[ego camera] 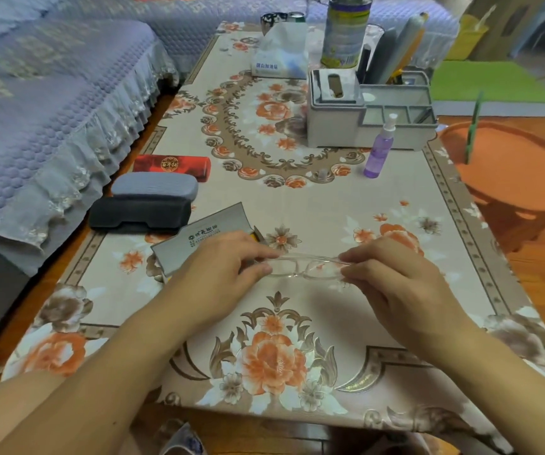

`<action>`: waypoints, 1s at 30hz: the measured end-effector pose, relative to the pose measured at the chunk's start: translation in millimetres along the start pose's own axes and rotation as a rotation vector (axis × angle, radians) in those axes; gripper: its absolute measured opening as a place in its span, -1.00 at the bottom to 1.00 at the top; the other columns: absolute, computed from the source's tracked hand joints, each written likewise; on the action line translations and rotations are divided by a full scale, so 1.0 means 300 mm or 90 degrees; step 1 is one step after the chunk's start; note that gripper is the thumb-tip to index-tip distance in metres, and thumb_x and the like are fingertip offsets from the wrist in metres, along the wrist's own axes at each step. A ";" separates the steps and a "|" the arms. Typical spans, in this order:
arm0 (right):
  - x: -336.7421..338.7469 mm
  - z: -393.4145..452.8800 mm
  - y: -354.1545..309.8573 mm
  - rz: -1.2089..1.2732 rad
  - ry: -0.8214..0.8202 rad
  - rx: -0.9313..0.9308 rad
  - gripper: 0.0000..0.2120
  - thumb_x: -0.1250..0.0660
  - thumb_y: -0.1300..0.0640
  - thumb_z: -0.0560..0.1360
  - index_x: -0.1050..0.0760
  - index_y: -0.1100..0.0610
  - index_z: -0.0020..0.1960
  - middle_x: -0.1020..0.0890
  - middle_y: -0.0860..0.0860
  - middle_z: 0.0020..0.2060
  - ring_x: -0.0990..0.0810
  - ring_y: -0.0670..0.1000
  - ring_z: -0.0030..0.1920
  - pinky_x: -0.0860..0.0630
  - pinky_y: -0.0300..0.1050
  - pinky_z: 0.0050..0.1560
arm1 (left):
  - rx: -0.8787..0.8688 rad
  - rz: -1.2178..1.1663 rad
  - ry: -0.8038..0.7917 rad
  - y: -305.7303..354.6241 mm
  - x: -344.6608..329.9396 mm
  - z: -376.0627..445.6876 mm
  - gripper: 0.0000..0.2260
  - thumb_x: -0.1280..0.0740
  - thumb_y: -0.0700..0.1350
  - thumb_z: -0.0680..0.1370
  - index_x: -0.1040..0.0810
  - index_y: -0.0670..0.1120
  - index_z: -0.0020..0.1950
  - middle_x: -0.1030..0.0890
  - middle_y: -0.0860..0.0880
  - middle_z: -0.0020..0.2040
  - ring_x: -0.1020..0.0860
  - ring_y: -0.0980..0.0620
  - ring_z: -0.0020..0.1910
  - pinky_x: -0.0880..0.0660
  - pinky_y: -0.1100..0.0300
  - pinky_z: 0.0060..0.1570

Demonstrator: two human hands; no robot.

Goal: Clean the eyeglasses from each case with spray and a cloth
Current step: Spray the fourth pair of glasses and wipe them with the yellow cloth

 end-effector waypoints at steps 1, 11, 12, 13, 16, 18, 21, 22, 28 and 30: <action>0.004 0.002 0.000 0.004 0.001 -0.001 -0.93 -0.43 0.33 0.52 -0.65 0.33 -0.12 -0.68 0.18 -0.07 -0.66 0.20 -0.11 -0.57 0.08 -0.18 | -0.002 0.027 0.002 -0.011 -0.001 -0.002 -0.80 -0.40 0.01 0.59 -0.68 0.11 0.20 -0.58 0.18 -0.05 -0.51 0.20 -0.09 -0.45 0.19 -0.08; -0.027 -0.015 -0.008 0.032 0.005 0.005 -0.88 -0.39 0.31 0.58 -0.64 0.33 -0.11 -0.68 0.19 -0.06 -0.66 0.18 -0.08 -0.57 0.03 -0.17 | -0.031 0.114 0.012 -0.006 -0.018 0.003 -0.77 -0.38 0.01 0.59 -0.63 0.08 0.24 -0.64 0.15 -0.03 -0.56 0.07 -0.02 -0.53 0.07 -0.02; -0.027 -0.016 -0.008 0.032 0.008 0.003 -0.87 -0.38 0.31 0.59 -0.64 0.33 -0.11 -0.68 0.19 -0.06 -0.66 0.18 -0.09 -0.57 0.03 -0.17 | -0.025 0.115 0.012 -0.002 -0.020 -0.001 -0.77 -0.38 0.02 0.59 -0.60 0.09 0.25 -0.62 0.18 -0.06 -0.55 0.10 -0.06 -0.52 0.10 -0.06; -0.027 -0.017 -0.007 0.030 0.009 0.000 -0.86 -0.38 0.31 0.59 -0.64 0.34 -0.11 -0.68 0.20 -0.06 -0.66 0.19 -0.09 -0.57 0.03 -0.16 | -0.021 0.108 0.019 0.003 -0.022 -0.004 -0.79 -0.38 0.00 0.59 -0.57 0.09 0.22 -0.60 0.20 -0.10 -0.52 0.13 -0.11 -0.50 0.13 -0.11; -0.024 -0.018 0.000 0.027 -0.031 -0.019 -0.89 -0.39 0.28 0.59 -0.63 0.30 -0.09 -0.67 0.15 -0.03 -0.65 0.15 -0.05 -0.58 0.00 -0.13 | -0.041 0.107 0.070 0.019 -0.018 -0.010 -0.88 -0.40 -0.09 0.56 -0.47 0.04 0.02 -0.50 0.16 -0.24 -0.45 0.12 -0.25 -0.41 0.15 -0.29; -0.022 -0.019 0.005 0.048 -0.088 -0.042 -0.92 -0.39 0.25 0.59 -0.64 0.24 -0.06 -0.66 0.09 0.00 -0.65 0.11 -0.02 -0.59 -0.05 -0.10 | -0.077 0.142 0.102 0.024 -0.010 -0.010 -0.86 -0.41 -0.15 0.56 -0.45 -0.01 -0.04 -0.47 0.11 -0.25 -0.43 0.04 -0.27 -0.42 0.09 -0.33; -0.021 -0.029 0.010 0.081 -0.127 -0.086 -0.94 -0.41 0.20 0.56 -0.63 0.18 -0.07 -0.64 0.02 -0.05 -0.63 0.06 -0.04 -0.56 -0.09 -0.05 | -0.131 0.189 0.114 0.034 -0.016 -0.009 -0.87 -0.40 -0.19 0.56 -0.46 -0.06 -0.06 -0.49 0.03 -0.21 -0.42 0.00 -0.24 -0.43 0.05 -0.31; -0.024 -0.030 0.009 0.072 -0.127 -0.096 -0.95 -0.43 0.19 0.55 -0.62 0.17 -0.07 -0.62 0.00 -0.09 -0.60 0.06 -0.07 -0.55 -0.07 -0.08 | -0.144 0.200 0.113 0.041 -0.024 -0.011 -0.88 -0.39 -0.20 0.56 -0.46 -0.07 -0.07 -0.49 0.02 -0.20 -0.43 -0.03 -0.22 -0.44 0.02 -0.30; -0.022 -0.008 -0.008 -0.079 -0.002 -0.204 -0.85 -0.49 0.31 0.46 -0.54 0.18 -0.09 -0.55 0.02 -0.26 -0.50 0.10 -0.27 -0.38 -0.10 -0.30 | -0.133 0.176 0.147 0.118 -0.078 -0.031 -0.82 -0.36 -0.30 0.54 -0.40 -0.09 -0.14 -0.40 0.03 -0.24 -0.33 0.01 -0.27 -0.23 0.15 -0.30; -0.009 0.003 -0.012 -0.077 0.057 -0.303 -0.82 -0.45 0.26 0.50 -0.52 0.15 0.07 -0.59 -0.01 -0.24 -0.52 0.03 -0.28 -0.31 -0.18 -0.25 | -0.056 0.127 0.157 0.136 -0.098 -0.041 -0.78 -0.37 -0.29 0.52 -0.36 -0.06 -0.14 -0.38 0.07 -0.26 -0.30 0.05 -0.30 -0.18 0.18 -0.32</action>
Point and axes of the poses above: each hand's wrist, its own z-axis towards the middle knuckle, its own x-axis out of the back of the hand, y = z × x, the point moved 1 cm from there along z, towards the middle knuckle
